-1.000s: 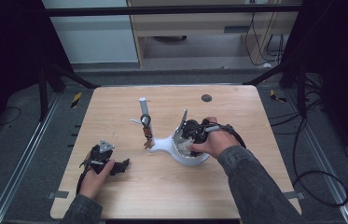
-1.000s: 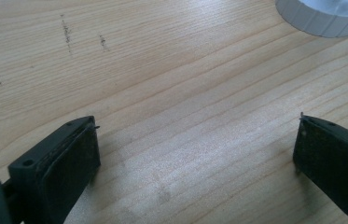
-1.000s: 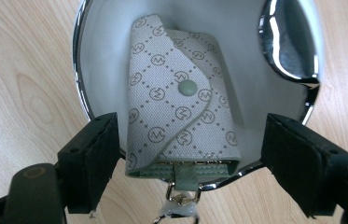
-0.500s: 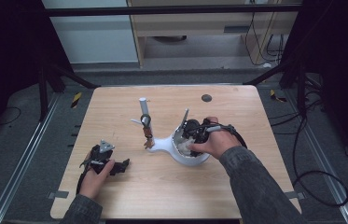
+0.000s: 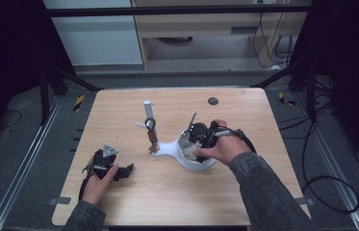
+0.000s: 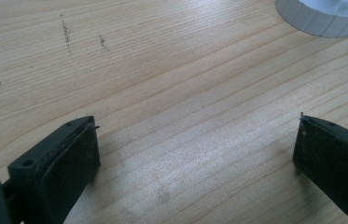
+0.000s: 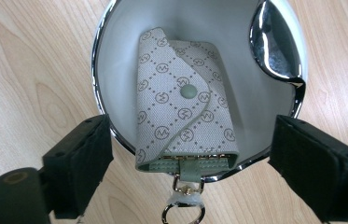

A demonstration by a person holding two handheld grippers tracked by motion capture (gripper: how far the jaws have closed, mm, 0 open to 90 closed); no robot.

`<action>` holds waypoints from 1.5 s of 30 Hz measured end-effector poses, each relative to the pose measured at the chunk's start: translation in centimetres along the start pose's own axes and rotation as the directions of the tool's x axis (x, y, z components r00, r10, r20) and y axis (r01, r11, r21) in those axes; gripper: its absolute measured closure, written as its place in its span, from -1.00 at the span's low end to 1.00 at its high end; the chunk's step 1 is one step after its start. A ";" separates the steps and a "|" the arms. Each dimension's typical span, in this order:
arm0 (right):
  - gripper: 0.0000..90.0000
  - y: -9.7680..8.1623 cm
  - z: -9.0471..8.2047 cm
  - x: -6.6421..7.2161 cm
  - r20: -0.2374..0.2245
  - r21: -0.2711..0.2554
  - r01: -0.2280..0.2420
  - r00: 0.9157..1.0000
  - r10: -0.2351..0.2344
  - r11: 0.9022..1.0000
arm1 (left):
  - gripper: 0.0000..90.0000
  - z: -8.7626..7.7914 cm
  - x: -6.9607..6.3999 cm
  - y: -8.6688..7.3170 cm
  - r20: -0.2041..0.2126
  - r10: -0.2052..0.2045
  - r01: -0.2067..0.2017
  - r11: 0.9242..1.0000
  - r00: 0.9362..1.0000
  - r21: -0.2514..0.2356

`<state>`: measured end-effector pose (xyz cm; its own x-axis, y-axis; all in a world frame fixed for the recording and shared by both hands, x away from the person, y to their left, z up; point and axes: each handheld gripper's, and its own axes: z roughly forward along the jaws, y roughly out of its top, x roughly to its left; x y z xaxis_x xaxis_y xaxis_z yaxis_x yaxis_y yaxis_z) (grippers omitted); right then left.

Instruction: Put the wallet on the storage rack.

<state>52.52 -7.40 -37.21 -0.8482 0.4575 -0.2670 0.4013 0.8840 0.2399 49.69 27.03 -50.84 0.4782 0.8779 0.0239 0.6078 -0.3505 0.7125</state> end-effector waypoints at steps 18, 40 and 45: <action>-0.88 -1.6 -1.1 0.2 -0.007 -0.077 -0.041 0.999 0.041 0.996 | -1.00 0.0 0.0 0.0 0.002 0.000 0.000 1.000 1.000 0.000; -0.87 -4.3 -2.7 -0.8 0.000 -0.189 -0.105 0.994 0.107 0.976 | -1.00 0.1 -0.1 0.0 0.004 -0.002 0.002 1.000 1.000 0.001; -0.86 -5.1 -3.0 -1.2 0.006 -0.219 -0.125 0.992 0.130 0.968 | -1.00 0.0 -0.1 0.0 0.003 0.000 0.000 1.000 1.000 0.004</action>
<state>50.45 -12.79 -35.32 -0.7867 0.5690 -0.2396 0.4188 0.7769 0.4701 49.71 26.96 -50.84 0.4804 0.8768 0.0215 0.6102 -0.3518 0.7099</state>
